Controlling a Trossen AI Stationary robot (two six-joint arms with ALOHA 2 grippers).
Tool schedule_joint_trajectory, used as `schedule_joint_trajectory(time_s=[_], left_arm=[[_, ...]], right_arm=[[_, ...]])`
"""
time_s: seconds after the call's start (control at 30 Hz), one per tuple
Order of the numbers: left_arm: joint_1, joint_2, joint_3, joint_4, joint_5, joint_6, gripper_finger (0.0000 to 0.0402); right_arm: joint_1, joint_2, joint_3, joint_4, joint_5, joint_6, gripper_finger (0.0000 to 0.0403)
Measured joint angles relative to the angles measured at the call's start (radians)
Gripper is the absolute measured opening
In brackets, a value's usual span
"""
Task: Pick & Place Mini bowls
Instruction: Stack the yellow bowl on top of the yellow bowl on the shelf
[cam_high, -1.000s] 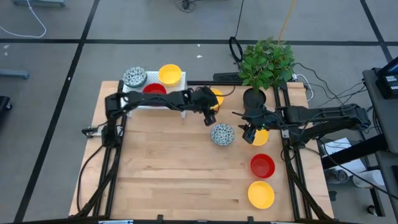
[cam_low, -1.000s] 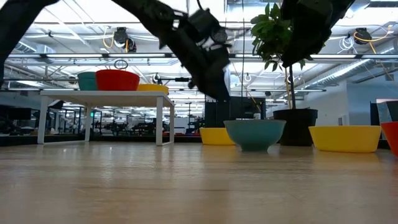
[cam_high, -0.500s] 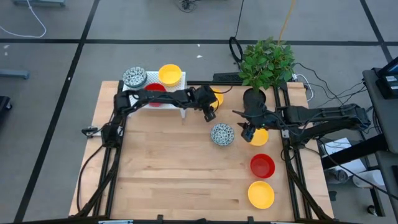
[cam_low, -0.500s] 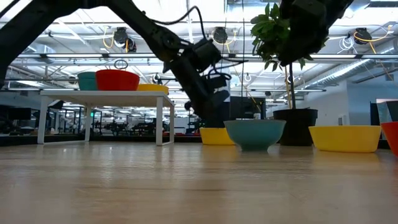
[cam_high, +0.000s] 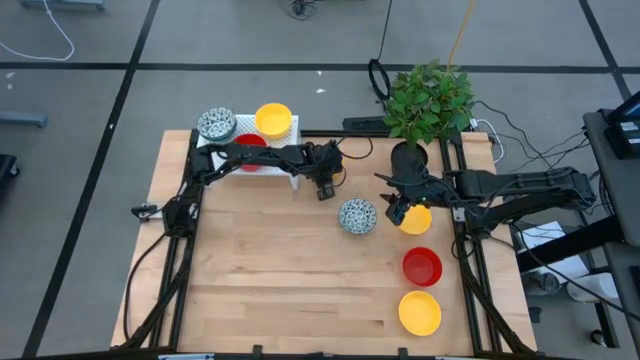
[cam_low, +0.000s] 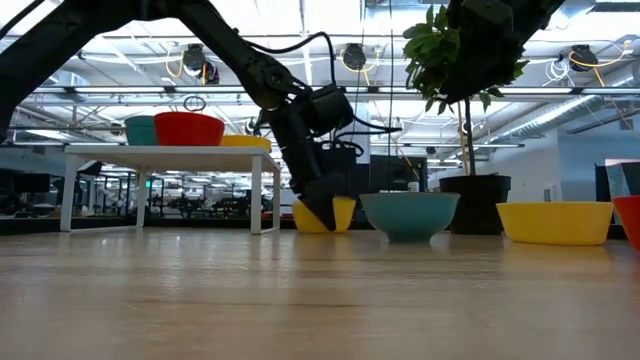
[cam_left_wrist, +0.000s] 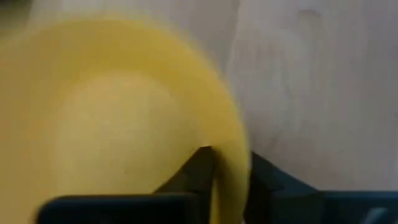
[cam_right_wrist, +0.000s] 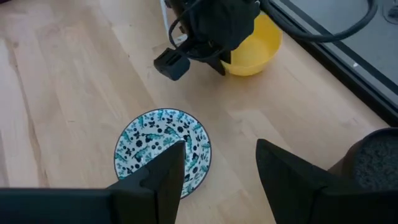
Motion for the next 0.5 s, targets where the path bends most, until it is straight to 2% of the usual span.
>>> schedule_joint_trajectory(time_s=[0.07,0.1,0.3,0.4,0.5], left_arm=[[0.000,-0.003,0.001,-0.023,0.001,-0.013,0.0014],[0.001,-0.007,0.004,-0.040,0.004,-0.020,0.0011],[-0.010,-0.035,0.045,-0.099,0.036,-0.020,0.0013],[-0.022,-0.082,0.068,-0.099,0.038,0.004,0.0006],[-0.032,-0.132,0.089,-0.095,0.035,0.036,0.0018]], right_arm=[[0.000,0.000,0.000,0.000,0.002,0.003,0.0187],[0.000,0.000,0.000,0.000,0.011,0.004,0.0187],[0.000,0.000,0.000,0.000,0.050,-0.002,0.0187],[0.000,0.000,0.000,-0.001,0.050,-0.008,0.0187],[-0.002,0.000,-0.001,-0.005,0.060,-0.012,0.0187]])
